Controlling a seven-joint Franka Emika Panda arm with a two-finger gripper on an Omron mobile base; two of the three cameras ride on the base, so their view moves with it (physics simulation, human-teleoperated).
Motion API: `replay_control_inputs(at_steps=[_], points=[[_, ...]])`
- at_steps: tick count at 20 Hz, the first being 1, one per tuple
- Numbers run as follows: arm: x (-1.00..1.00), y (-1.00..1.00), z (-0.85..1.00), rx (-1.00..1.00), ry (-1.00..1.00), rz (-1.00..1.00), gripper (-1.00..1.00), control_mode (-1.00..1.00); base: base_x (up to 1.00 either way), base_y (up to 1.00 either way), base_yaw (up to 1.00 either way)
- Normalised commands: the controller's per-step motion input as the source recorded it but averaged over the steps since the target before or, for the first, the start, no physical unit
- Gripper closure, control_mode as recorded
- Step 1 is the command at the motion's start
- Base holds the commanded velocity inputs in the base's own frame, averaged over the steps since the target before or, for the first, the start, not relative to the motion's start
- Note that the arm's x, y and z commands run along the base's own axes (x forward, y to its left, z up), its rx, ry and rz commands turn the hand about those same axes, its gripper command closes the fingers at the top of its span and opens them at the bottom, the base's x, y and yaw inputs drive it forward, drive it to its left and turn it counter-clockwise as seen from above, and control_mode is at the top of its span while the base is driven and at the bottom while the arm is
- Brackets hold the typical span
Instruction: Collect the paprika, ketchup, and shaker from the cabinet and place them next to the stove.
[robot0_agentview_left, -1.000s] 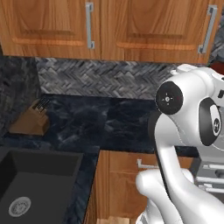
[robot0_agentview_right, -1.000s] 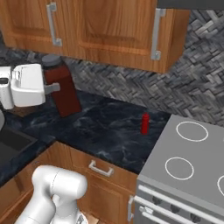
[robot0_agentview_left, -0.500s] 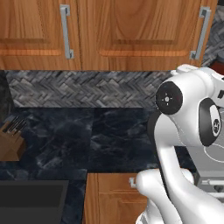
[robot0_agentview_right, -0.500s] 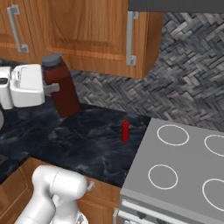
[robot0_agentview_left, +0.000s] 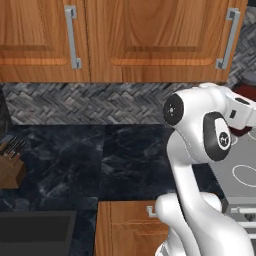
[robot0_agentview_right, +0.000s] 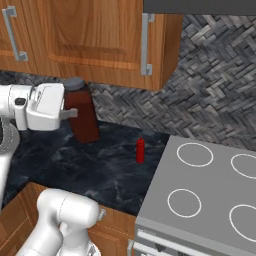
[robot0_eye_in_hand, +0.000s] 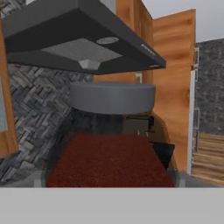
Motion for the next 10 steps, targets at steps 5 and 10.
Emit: replay_control_inputs(at_steps=[5,10], points=[[0.01,-0.11,-0.53,0.02,0.0,-0.01,1.0,-1.0,0.0,0.0,0.0],[0.03,-0.12,-0.51,0.08,0.0,0.0,1.0,-1.0,0.0,0.0,0.0]])
